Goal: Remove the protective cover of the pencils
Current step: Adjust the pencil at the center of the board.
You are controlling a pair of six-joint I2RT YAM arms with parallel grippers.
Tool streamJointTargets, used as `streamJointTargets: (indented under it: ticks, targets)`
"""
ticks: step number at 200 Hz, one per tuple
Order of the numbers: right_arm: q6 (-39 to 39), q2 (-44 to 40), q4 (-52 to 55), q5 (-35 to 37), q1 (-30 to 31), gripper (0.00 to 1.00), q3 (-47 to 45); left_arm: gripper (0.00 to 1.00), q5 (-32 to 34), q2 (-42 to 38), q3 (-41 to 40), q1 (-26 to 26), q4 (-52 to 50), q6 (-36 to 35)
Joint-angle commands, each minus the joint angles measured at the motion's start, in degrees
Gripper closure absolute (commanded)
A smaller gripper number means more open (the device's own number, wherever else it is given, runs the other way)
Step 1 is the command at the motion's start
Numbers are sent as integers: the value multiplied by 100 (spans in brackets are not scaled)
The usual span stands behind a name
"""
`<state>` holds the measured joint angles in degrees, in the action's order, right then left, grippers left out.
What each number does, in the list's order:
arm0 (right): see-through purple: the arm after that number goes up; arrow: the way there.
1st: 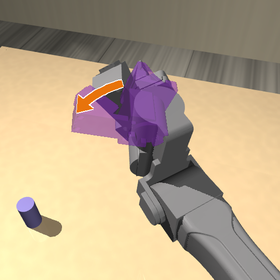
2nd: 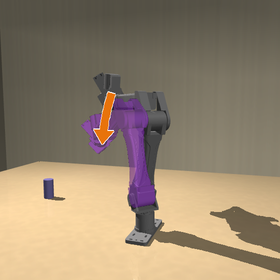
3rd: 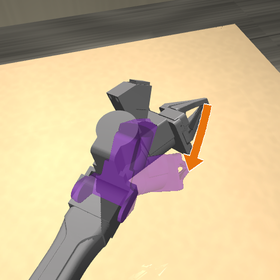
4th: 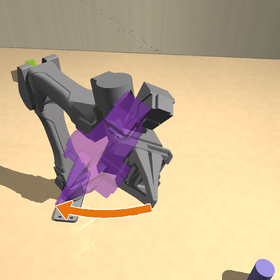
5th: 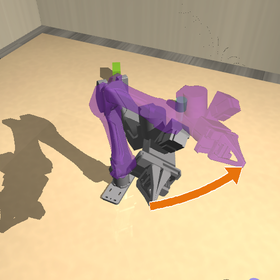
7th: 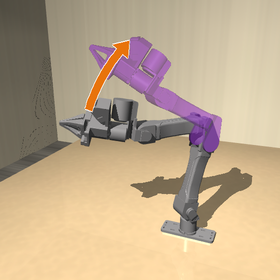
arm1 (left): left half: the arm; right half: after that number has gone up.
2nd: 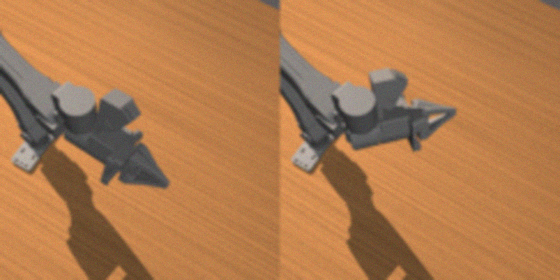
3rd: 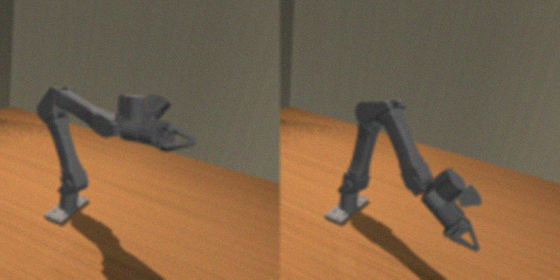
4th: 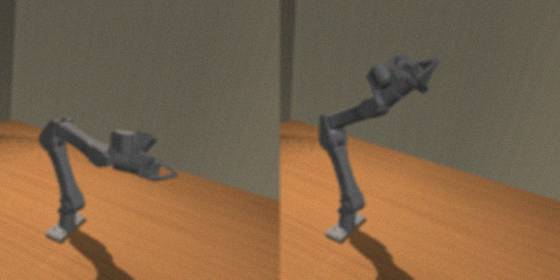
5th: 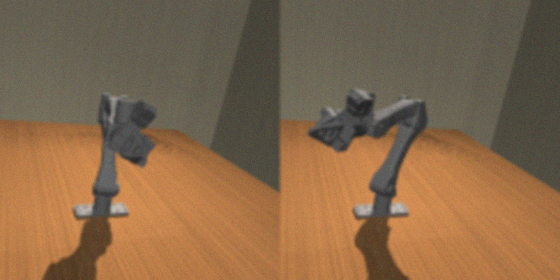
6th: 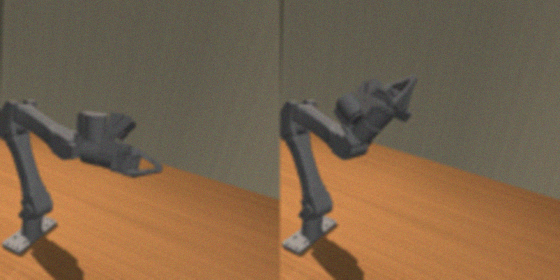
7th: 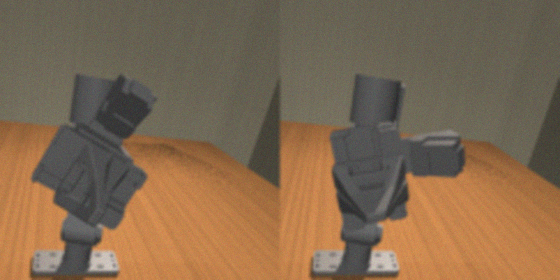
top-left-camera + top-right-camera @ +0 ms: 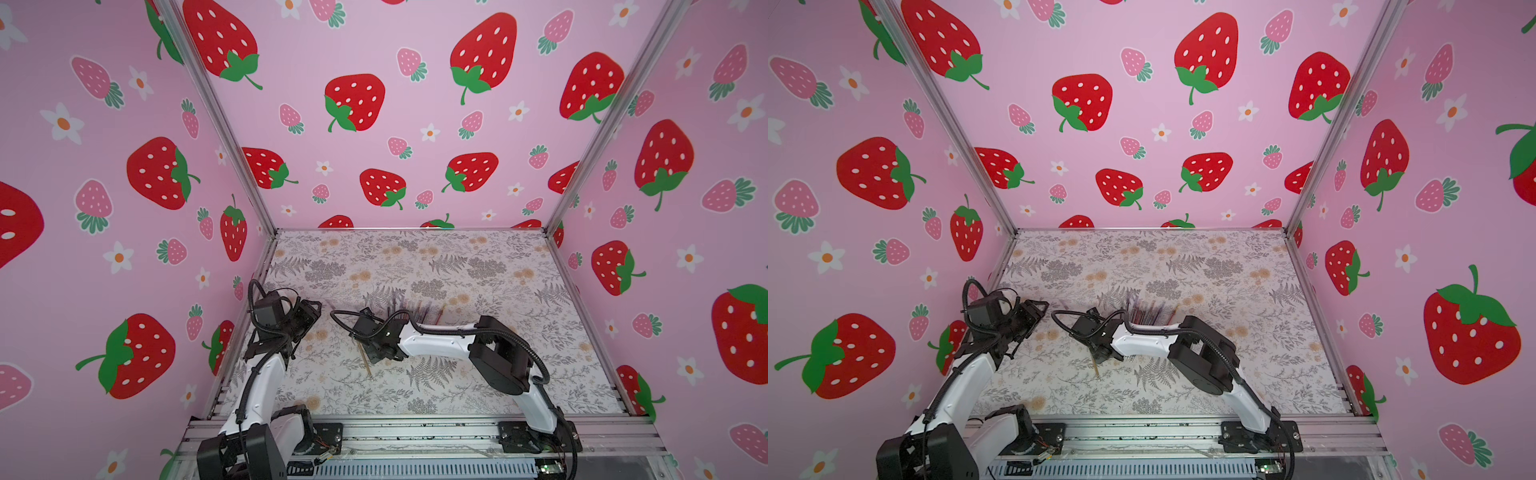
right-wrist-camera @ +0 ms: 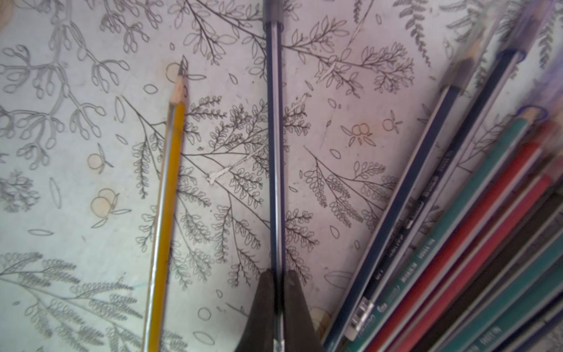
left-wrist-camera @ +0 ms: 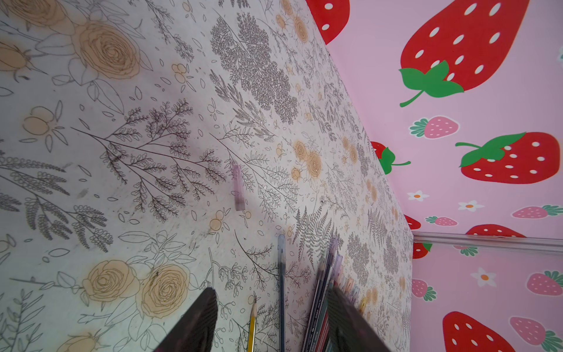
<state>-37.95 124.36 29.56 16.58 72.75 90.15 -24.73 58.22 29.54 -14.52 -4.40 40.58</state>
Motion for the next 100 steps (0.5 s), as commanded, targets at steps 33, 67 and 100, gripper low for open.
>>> streamJointTargets:
  ticks: [33, 67, 100]
  targets:
    - [-56, 638, 931, -273, -118, 77, 332, 39, -168, -10, -63, -33, 135, 29]
    - [116, 1018, 1128, -401, -300, 77, 788, 39, -159, -15, -54, -33, 111, -6]
    - [167, 1252, 1157, -557, -432, 77, 1024, 39, -181, -12, -54, -32, 111, -15]
